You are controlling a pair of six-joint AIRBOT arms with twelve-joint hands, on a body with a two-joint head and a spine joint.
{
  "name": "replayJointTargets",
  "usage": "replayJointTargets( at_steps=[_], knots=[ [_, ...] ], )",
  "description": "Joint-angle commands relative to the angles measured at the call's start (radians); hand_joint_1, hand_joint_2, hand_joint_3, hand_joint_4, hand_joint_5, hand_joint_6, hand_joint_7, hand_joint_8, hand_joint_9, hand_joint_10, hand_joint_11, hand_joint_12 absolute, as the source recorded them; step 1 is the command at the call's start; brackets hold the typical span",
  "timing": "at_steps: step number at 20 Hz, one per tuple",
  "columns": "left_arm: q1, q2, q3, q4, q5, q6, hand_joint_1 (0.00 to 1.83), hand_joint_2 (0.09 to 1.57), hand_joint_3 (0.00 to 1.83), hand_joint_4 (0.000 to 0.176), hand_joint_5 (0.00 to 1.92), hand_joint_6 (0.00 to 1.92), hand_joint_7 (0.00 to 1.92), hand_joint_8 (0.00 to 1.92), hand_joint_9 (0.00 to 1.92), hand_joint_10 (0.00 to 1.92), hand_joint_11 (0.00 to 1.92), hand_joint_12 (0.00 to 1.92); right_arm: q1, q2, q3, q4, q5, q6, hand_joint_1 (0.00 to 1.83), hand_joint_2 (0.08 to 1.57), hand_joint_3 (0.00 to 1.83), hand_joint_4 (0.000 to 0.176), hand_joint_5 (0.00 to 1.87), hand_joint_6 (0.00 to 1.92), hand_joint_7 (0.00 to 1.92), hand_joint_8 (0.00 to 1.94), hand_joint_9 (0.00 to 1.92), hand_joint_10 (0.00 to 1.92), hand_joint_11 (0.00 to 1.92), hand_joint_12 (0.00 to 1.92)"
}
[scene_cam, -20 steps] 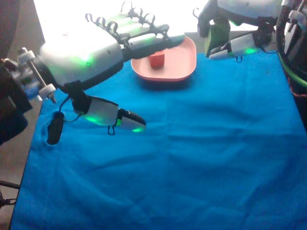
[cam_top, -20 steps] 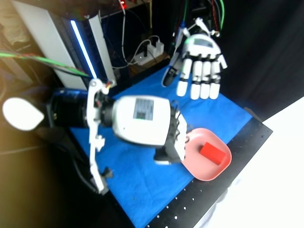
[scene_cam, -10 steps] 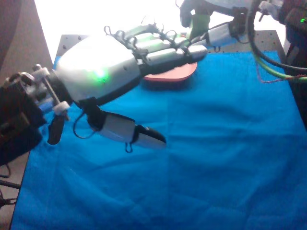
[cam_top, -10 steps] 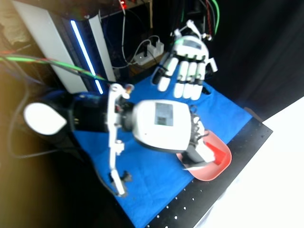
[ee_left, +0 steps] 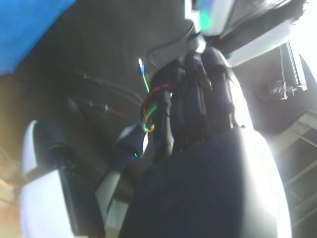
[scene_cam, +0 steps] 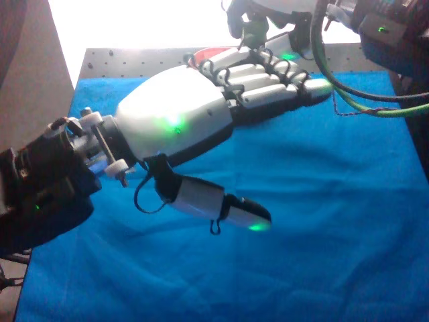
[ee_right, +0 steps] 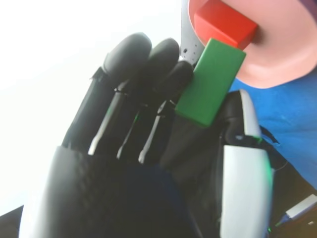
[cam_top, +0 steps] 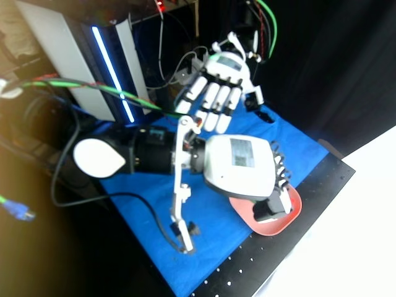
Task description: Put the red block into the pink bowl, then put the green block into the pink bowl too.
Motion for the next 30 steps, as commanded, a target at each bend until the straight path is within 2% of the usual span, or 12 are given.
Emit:
replayJointTargets(
  at_steps=[1,4,7,9,11,14,20,22,25,27,29,30],
  knots=[
    [-0.011,-0.008,-0.007,-0.015,-0.136,-0.005,0.72,0.85,0.0,0.111,0.17,0.0,0.25,0.0,0.2,0.0,0.0,0.48,0.019,-0.005,0.008,0.022,0.093,-0.001,1.26,1.12,0.0,0.0,0.89,0.88,1.06,1.1,1.22,1.01,1.07,1.47],
    [-0.012,-0.011,-0.02,-0.003,-0.151,-0.009,0.77,0.84,0.0,0.125,0.21,0.01,0.31,0.01,0.24,0.01,0.0,0.49,0.019,-0.021,0.04,0.022,0.075,-0.001,1.27,1.09,0.0,0.0,0.96,0.83,1.14,0.91,1.15,0.75,0.91,1.39],
    [-0.024,-0.018,-0.027,-0.002,-0.16,-0.009,0.57,0.97,0.02,0.041,0.18,0.0,0.33,0.0,0.33,0.02,0.0,0.64,0.018,-0.039,0.073,0.022,0.052,-0.001,1.27,1.1,0.0,0.0,0.94,0.85,1.1,0.99,1.07,0.78,0.79,1.47],
    [-0.034,-0.02,-0.027,-0.002,-0.164,-0.009,0.58,0.93,0.0,0.05,0.24,0.01,0.44,0.02,0.44,0.03,0.0,0.87,0.018,-0.039,0.081,0.022,0.035,-0.001,1.27,1.11,0.0,0.0,0.94,0.83,1.06,1.07,1.03,0.85,0.75,1.53],
    [-0.034,-0.02,-0.027,-0.006,-0.168,-0.009,0.56,0.94,0.0,0.0,0.19,0.0,0.41,0.0,0.43,0.01,0.0,0.88,0.018,-0.039,0.086,0.022,0.023,-0.001,1.27,1.1,0.0,0.0,0.96,0.8,1.11,0.98,1.1,0.78,0.85,1.45],
    [-0.034,-0.02,-0.027,-0.013,-0.172,-0.009,0.59,0.85,0.0,0.044,0.24,0.01,0.44,0.0,0.47,0.01,0.0,1.0,0.018,-0.037,0.086,0.022,0.017,-0.001,1.27,1.1,0.0,0.0,0.97,0.75,1.09,1.04,1.15,0.84,0.94,1.46],
    [-0.034,-0.025,-0.025,-0.025,-0.181,-0.01,0.65,0.85,0.0,0.002,0.28,0.0,0.43,0.0,0.45,0.0,0.0,1.03,0.011,-0.036,0.089,0.022,0.007,-0.001,1.26,1.12,0.0,0.0,0.91,0.88,1.06,1.07,1.04,0.88,0.82,1.49],
    [-0.034,-0.025,-0.025,-0.025,-0.182,-0.01,0.64,0.81,0.0,0.034,0.28,0.0,0.44,0.0,0.47,0.01,0.0,1.07,0.009,-0.037,0.09,0.022,0.005,-0.001,1.27,1.09,0.0,0.0,0.97,0.8,1.11,0.98,1.08,0.73,0.79,1.41],
    [-0.034,-0.025,-0.024,-0.028,-0.183,-0.01,0.56,0.81,0.0,0.039,0.26,0.0,0.43,0.0,0.47,0.01,0.0,1.14,0.008,-0.039,0.091,0.022,0.004,-0.001,1.25,1.15,0.0,0.0,0.86,0.89,0.99,1.22,0.95,1.06,0.68,1.64],
    [-0.034,-0.025,-0.024,-0.029,-0.183,-0.01,0.49,0.93,0.02,0.016,0.23,0.0,0.37,0.0,0.42,0.0,0.0,1.06,0.008,-0.04,0.092,0.022,0.004,-0.001,1.17,1.09,0.0,0.0,1.01,0.9,1.0,1.56,1.04,1.78,1.06,1.9],
    [-0.034,-0.025,-0.024,-0.029,-0.183,-0.01,0.5,0.93,0.01,0.023,0.23,0.0,0.37,0.0,0.42,0.0,0.0,1.05,0.008,-0.04,0.092,0.022,0.004,-0.001,1.05,1.06,0.0,0.0,0.84,0.15,1.02,0.78,0.94,1.26,0.79,1.81],
    [-0.031,-0.03,-0.025,-0.043,-0.198,-0.02,0.52,0.93,0.01,0.0,0.26,0.01,0.37,0.0,0.41,0.0,0.0,1.05,0.007,-0.041,0.096,0.022,0.002,-0.001,1.01,1.07,0.0,0.0,0.7,0.04,0.92,0.34,0.87,0.63,0.57,1.3]
  ],
)
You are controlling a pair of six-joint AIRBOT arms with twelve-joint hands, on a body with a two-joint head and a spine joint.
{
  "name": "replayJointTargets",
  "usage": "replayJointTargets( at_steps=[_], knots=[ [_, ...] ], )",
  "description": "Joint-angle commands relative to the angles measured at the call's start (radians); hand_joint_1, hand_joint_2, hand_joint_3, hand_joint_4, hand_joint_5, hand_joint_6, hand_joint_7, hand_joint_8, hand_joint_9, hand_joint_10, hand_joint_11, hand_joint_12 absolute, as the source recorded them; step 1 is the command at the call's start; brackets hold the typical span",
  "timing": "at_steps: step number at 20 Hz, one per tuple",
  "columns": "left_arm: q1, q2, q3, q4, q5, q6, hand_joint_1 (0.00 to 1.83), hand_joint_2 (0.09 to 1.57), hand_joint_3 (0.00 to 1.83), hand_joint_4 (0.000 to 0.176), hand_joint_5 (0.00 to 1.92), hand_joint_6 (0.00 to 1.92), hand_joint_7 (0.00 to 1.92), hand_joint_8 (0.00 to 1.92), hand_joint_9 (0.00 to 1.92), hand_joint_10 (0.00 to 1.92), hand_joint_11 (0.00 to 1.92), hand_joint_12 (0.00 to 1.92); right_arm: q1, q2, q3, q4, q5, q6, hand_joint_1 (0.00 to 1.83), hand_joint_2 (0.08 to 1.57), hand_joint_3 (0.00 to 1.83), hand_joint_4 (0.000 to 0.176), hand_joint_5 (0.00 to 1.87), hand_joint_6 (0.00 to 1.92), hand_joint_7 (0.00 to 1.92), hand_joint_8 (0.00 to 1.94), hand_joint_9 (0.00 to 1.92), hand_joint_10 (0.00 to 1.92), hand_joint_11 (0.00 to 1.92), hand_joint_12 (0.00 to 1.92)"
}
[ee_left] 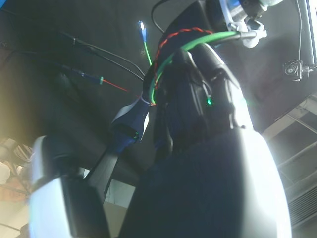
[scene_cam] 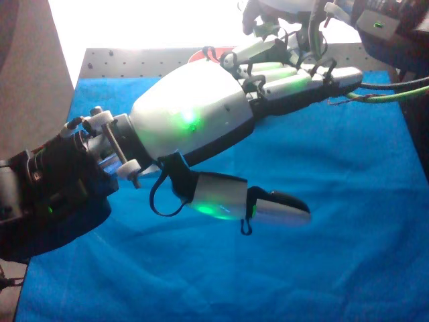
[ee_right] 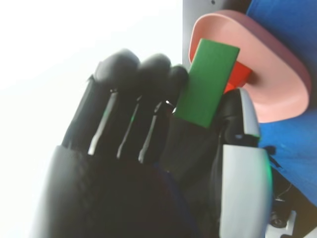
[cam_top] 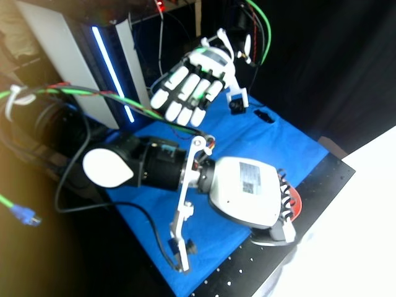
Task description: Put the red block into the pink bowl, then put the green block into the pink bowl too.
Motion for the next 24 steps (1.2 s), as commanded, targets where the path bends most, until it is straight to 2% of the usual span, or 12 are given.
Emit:
replayJointTargets(
  at_steps=[1,5,8,9,12,13,14,18,20,22,23,24],
  knots=[
    [-0.008,-0.008,-0.004,-0.023,-0.137,-0.007,0.53,0.93,0.01,0.0,0.27,0.02,0.37,0.0,0.41,0.0,0.0,1.06,0.01,-0.001,0.005,0.022,0.096,-0.001,1.0,1.07,0.0,0.0,0.68,0.01,0.96,0.11,0.94,0.29,0.52,1.18],
    [-0.002,-0.009,-0.003,-0.034,-0.138,-0.012,0.53,0.94,0.01,0.0,0.27,0.01,0.37,0.0,0.41,0.0,0.0,1.06,0.006,0.0,0.004,0.032,0.094,-0.001,1.0,1.07,0.0,0.0,0.68,0.0,1.0,0.0,1.04,0.02,0.52,1.15],
    [0.001,-0.009,-0.003,-0.04,-0.139,-0.012,0.48,0.82,0.0,0.007,0.26,0.0,0.43,0.01,0.49,0.02,0.06,1.11,0.005,0.001,0.003,0.036,0.093,-0.001,0.88,0.91,0.0,0.001,0.4,0.0,0.76,0.0,0.82,0.0,0.24,1.18],
    [0.002,-0.009,-0.003,-0.042,-0.139,-0.012,0.47,0.81,0.0,0.011,0.25,0.0,0.43,0.0,0.5,0.01,0.05,1.1,0.005,0.001,0.003,0.038,0.093,-0.001,0.89,0.88,0.0,0.036,0.38,0.0,0.75,0.0,0.82,0.0,0.25,1.2],
    [0.005,-0.009,-0.003,-0.048,-0.141,-0.013,0.48,0.86,0.01,0.026,0.25,0.0,0.43,0.0,0.49,0.0,0.06,1.03,0.004,0.007,0.002,0.047,0.092,-0.001,0.85,0.82,0.0,0.079,0.25,0.0,0.67,0.0,0.87,0.02,0.35,1.44],
    [0.008,-0.009,-0.003,-0.054,-0.142,-0.013,0.46,0.88,0.01,0.019,0.23,0.0,0.44,0.0,0.5,0.0,0.09,0.98,0.003,0.013,-0.001,0.052,0.091,-0.001,0.84,0.8,0.0,0.09,0.2,0.0,0.59,0.0,0.78,0.0,0.26,1.37],
    [0.012,-0.007,-0.003,-0.063,-0.145,-0.013,0.46,0.88,0.0,0.056,0.2,0.0,0.46,0.0,0.53,0.0,0.16,0.9,0.003,0.023,-0.007,0.063,0.092,-0.001,0.84,0.75,0.0,0.118,0.12,0.0,0.49,0.0,0.63,0.0,0.16,1.21],
    [0.016,0.002,0.002,-0.082,-0.145,-0.012,0.58,0.85,0.0,0.056,0.23,0.01,0.46,0.0,0.55,0.01,0.17,0.89,0.003,0.069,-0.044,0.095,0.093,-0.001,0.87,0.74,0.0,0.129,0.08,0.0,0.48,0.0,0.48,0.01,0.0,0.91],
    [0.017,0.017,0.005,-0.084,-0.129,-0.011,0.69,0.83,0.0,0.103,0.18,0.0,0.41,0.0,0.48,0.0,0.11,0.82,0.003,0.098,-0.079,0.098,0.095,-0.001,0.87,0.73,0.0,0.169,0.04,0.0,0.42,0.0,0.43,0.0,0.0,0.78],
    [0.023,0.036,0.006,-0.107,-0.126,0.006,0.67,0.84,0.0,0.017,0.28,0.01,0.4,0.0,0.45,0.01,0.02,0.95,0.006,0.123,-0.107,0.104,0.106,-0.001,0.81,0.69,0.0,0.176,0.0,0.0,0.45,0.0,0.45,0.0,0.0,0.8],
    [0.024,0.042,0.006,-0.117,-0.126,0.015,0.66,0.85,0.0,0.004,0.31,0.01,0.38,0.0,0.45,0.01,0.0,0.97,0.01,0.137,-0.122,0.105,0.115,-0.001,0.86,0.67,0.0,0.171,0.03,0.01,0.46,0.0,0.46,0.01,0.06,0.81],
    [0.026,0.054,0.006,-0.134,-0.126,0.028,0.62,0.86,0.01,0.0,0.3,0.01,0.34,0.0,0.42,0.0,0.0,0.96,0.015,0.164,-0.147,0.105,0.131,-0.001,0.86,0.65,0.0,0.136,0.05,0.0,0.49,0.0,0.49,0.01,0.1,0.84]
  ],
)
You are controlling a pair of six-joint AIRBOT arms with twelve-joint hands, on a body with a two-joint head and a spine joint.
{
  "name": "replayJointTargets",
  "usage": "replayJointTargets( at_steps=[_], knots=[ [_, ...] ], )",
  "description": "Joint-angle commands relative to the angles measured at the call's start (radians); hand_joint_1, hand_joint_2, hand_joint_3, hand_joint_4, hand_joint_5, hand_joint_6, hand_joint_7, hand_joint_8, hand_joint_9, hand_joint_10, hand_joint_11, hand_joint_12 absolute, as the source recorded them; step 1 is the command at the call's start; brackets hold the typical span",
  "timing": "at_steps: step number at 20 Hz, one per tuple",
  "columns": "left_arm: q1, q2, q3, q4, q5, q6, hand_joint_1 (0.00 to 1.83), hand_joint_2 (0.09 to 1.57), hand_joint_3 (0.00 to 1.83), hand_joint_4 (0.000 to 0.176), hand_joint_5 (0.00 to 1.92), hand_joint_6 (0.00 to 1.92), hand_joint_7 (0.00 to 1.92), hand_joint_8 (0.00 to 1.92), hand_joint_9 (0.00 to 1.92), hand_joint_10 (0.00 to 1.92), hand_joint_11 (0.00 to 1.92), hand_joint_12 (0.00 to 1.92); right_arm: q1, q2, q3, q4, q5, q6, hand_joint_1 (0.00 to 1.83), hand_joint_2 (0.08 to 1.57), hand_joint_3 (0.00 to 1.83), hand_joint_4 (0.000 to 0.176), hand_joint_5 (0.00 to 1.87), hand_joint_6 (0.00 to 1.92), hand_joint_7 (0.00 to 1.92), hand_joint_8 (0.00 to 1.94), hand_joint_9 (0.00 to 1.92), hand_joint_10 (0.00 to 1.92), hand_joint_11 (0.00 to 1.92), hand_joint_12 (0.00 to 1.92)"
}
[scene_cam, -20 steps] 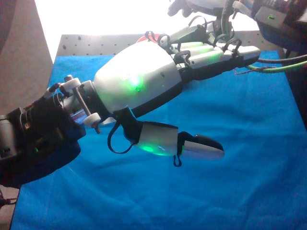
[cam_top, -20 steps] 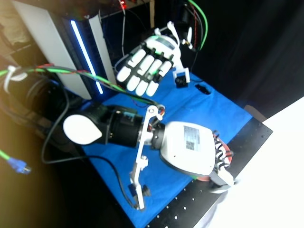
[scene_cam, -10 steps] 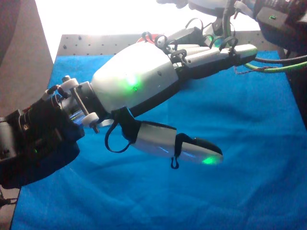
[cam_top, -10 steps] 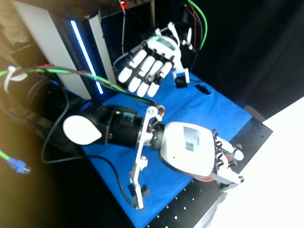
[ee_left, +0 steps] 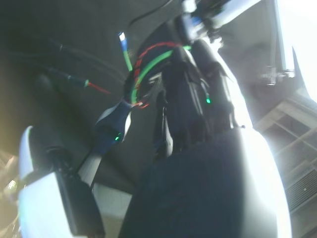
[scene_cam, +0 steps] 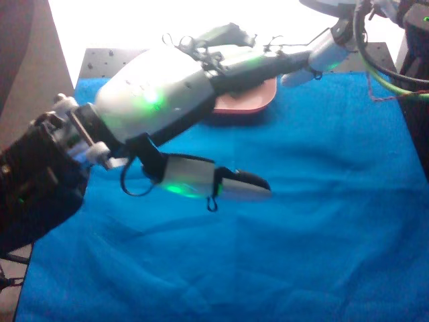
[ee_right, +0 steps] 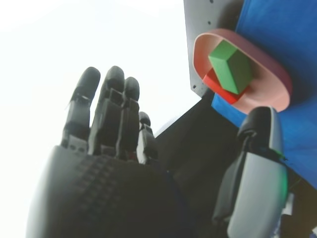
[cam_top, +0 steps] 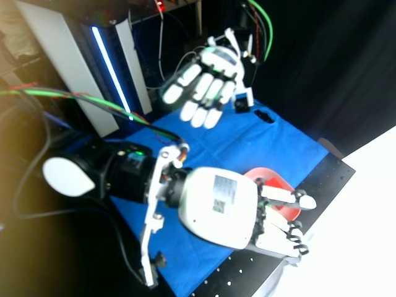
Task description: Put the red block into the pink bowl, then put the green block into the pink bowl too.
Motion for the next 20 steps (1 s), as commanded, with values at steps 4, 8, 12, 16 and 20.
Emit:
replayJointTargets(
  at_steps=[4,8,12,16,20],
  knots=[
    [0.002,0.054,0.001,-0.087,-0.123,0.053,0.69,0.8,0.0,0.032,0.13,0.0,0.27,0.0,0.34,0.0,0.0,0.87,0.026,0.107,-0.101,0.037,0.188,0.0,0.94,0.66,0.0,0.168,0.0,0.0,0.31,0.0,0.39,0.0,0.02,0.81],
    [0.013,0.123,0.018,-0.164,-0.067,0.083,0.68,0.83,0.01,0.066,0.13,0.0,0.29,0.0,0.34,0.0,0.0,0.86,0.037,0.212,-0.199,0.071,0.191,-0.001,0.99,0.66,0.0,0.156,0.0,0.0,0.27,0.01,0.32,0.0,0.0,0.75],
    [0.015,0.182,0.023,-0.209,-0.086,0.083,0.75,0.78,0.0,0.115,0.14,0.0,0.33,0.01,0.39,0.02,0.0,0.9,0.057,0.306,-0.287,0.065,0.254,-0.007,0.89,0.66,0.0,0.169,0.0,0.0,0.28,0.0,0.3,0.0,0.0,0.71],
    [0.054,0.23,0.021,-0.274,-0.141,0.083,0.81,0.79,0.0,0.115,0.11,0.0,0.35,0.0,0.42,0.01,0.0,1.08,0.057,0.375,-0.369,0.065,0.31,-0.023,0.84,0.6,0.0,0.173,0.0,0.0,0.25,0.0,0.33,0.0,0.0,0.78],
    [0.105,0.284,-0.005,-0.305,-0.185,0.083,0.67,0.76,0.0,0.14,0.1,0.0,0.36,0.0,0.42,0.0,0.0,1.03,0.064,0.444,-0.463,0.064,0.325,-0.115,0.9,0.61,0.0,0.168,0.0,0.0,0.25,0.01,0.28,0.0,0.0,0.7]
  ],
)
